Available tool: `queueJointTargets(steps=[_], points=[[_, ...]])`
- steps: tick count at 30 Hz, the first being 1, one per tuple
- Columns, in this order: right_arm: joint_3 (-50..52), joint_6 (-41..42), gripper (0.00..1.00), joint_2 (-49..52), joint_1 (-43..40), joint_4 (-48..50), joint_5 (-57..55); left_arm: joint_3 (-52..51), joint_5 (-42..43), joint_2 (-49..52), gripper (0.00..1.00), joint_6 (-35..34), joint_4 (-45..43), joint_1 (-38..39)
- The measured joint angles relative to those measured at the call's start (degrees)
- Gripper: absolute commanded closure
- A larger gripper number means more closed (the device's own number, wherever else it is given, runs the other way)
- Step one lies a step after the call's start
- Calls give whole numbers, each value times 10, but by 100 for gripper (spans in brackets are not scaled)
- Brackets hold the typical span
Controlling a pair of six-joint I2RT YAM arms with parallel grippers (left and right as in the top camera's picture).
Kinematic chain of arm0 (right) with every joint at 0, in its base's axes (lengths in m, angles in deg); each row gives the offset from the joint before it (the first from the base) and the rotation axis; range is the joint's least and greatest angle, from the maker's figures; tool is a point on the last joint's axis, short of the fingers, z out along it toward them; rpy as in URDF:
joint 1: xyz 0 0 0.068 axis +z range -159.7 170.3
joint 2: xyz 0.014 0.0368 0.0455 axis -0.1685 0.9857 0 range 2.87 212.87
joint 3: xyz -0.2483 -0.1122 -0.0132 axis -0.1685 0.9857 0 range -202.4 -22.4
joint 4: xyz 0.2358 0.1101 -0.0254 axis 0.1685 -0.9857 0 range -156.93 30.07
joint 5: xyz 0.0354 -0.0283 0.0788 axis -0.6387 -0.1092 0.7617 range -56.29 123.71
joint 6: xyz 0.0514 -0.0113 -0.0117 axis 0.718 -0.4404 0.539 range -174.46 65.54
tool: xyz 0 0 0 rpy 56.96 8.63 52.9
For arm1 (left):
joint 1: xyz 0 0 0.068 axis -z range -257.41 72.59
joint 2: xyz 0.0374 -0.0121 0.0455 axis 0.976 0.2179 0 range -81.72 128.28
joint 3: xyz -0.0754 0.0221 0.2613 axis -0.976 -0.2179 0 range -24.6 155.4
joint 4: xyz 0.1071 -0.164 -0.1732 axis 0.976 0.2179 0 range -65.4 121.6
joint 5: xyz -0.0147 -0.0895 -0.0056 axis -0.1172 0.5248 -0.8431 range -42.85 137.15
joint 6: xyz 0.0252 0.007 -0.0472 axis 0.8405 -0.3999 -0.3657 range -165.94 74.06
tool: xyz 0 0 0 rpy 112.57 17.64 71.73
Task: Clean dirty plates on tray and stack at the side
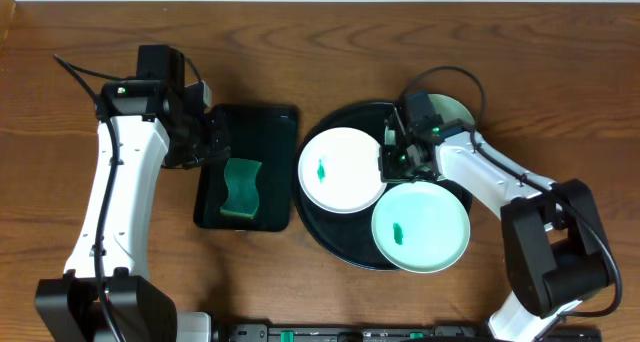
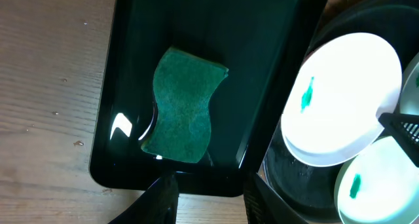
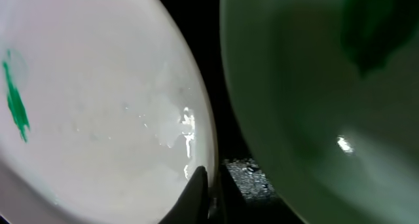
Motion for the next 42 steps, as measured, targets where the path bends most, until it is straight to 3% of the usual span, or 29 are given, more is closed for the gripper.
queueJointTargets(steps=[42], points=[[7, 2, 88, 0, 0, 24, -7, 0, 0, 0, 65, 0, 0, 0]])
